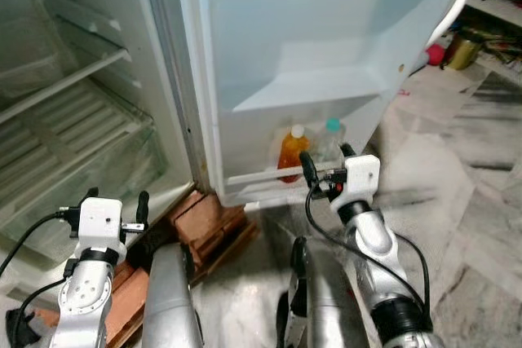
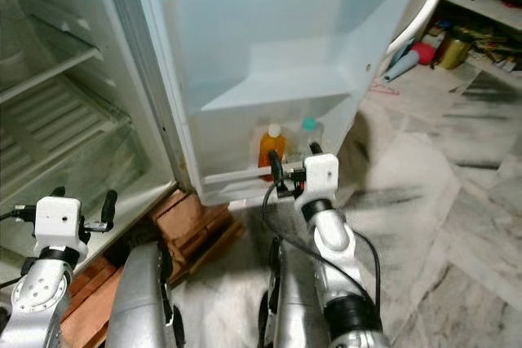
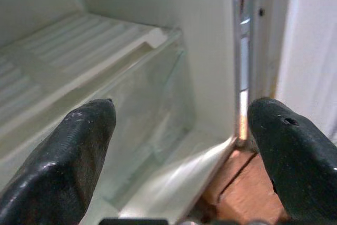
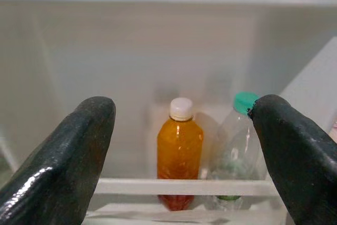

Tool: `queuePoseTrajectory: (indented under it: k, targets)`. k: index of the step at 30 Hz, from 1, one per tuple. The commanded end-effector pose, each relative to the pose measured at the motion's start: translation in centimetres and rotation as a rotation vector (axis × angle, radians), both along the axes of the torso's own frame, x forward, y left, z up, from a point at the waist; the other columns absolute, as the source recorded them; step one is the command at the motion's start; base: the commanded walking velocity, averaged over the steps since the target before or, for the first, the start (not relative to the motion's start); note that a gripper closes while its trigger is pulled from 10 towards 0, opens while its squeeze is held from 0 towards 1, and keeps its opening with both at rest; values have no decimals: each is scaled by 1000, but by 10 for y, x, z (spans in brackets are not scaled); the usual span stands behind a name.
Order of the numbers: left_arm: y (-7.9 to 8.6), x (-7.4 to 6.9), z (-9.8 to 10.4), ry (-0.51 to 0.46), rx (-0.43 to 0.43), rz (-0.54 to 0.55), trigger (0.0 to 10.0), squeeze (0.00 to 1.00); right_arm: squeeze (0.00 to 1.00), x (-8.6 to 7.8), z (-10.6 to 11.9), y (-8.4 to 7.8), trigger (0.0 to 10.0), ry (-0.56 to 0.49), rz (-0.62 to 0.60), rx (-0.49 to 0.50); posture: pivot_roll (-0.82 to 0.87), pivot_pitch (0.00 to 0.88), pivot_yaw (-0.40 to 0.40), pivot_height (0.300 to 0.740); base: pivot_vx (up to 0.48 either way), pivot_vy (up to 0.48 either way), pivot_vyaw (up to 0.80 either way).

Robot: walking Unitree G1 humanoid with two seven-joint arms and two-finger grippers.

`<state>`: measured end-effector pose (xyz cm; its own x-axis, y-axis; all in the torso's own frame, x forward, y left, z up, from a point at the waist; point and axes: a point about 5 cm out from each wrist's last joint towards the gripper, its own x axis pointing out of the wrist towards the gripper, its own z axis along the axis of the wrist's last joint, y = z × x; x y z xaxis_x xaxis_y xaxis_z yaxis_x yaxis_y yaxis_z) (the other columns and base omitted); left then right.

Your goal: Restocking fridge

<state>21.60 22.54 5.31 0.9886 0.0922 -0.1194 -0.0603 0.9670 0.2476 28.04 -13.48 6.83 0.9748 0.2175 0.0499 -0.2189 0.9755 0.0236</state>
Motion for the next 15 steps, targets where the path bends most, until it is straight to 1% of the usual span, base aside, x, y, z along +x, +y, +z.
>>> queuePoseTrajectory:
  k: [1, 3, 8, 11, 12, 15]
  targets:
    - [-3, -4, -7, 27, 4, -7, 10000, 0, 0, 3, 9, -1, 10000, -28, 5, -19, 146, 0, -62, 566, 0, 0, 0]
    - [-6, -8, -11, 33, -3, -3, 10000, 0, 0, 3, 8, -2, 10000, -10, 6, -32, 149, 0, -73, 581, 0, 0, 0]
    - [-8, -9, -11, 26, -7, 11, 10000, 0, 0, 1, 5, -6, 10000, 14, -13, -34, 147, 0, -77, 596, 0, 0, 0]
    - [-8, -6, -11, 20, -9, 17, 10000, 0, 0, 2, 5, -6, 10000, 18, -16, -34, 143, 0, -75, 606, 0, 0, 0]
    - [-9, -1, -9, 6, -9, 16, 10000, 0, 0, 4, 2, -3, 10000, 37, -10, -43, 137, 0, -71, 616, 0, 0, 0]
    - [-9, 3, -8, -3, -6, 12, 10000, 0, 0, 4, 1, -2, 10000, 43, -7, -47, 135, 0, -72, 625, 0, 0, 0]
